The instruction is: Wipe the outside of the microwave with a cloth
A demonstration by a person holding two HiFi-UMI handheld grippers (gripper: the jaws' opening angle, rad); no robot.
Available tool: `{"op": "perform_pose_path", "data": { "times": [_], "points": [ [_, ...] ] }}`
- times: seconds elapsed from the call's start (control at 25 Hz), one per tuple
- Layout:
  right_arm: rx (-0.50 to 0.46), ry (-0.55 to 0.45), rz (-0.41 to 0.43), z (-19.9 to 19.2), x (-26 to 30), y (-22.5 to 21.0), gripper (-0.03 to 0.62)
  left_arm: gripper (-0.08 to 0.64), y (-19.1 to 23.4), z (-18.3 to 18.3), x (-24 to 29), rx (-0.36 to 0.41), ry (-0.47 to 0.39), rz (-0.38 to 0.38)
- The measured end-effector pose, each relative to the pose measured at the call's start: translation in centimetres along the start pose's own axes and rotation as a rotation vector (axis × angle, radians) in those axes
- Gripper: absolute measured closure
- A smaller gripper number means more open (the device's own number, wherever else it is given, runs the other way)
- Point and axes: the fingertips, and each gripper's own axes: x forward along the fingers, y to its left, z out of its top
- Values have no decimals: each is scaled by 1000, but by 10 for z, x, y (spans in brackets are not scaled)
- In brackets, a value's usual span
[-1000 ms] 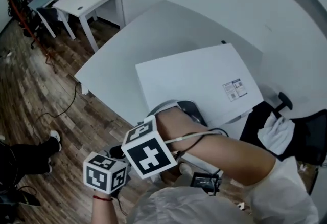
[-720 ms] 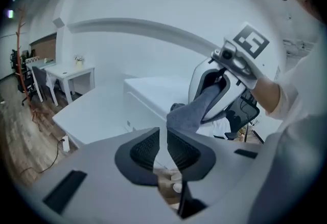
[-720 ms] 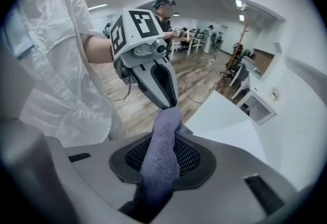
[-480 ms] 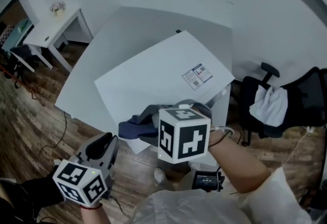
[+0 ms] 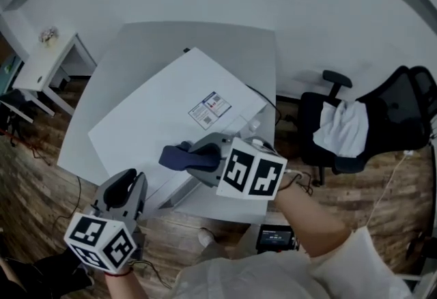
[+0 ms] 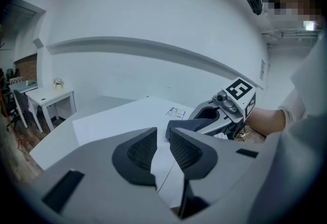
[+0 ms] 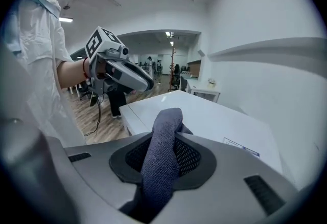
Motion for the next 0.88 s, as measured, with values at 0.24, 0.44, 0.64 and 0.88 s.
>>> {"op": "perform_pose_path", "data": {
  "times": [0.24, 0.44, 0.64, 0.88],
  "points": [
    [14, -33, -42, -31, -37, -48, 494, 479, -44, 31, 45, 6, -14, 10],
    [-18, -46, -12, -49, -56, -75, 492, 479, -79, 44, 77, -8, -22, 42],
    [-105, -54, 10, -55, -64, -88, 486, 479, -94, 39, 102, 21, -4, 90],
    [-112, -29, -86, -60, -67, -128, 486, 476, -88, 49, 135, 131, 88, 62]
  ]
}}
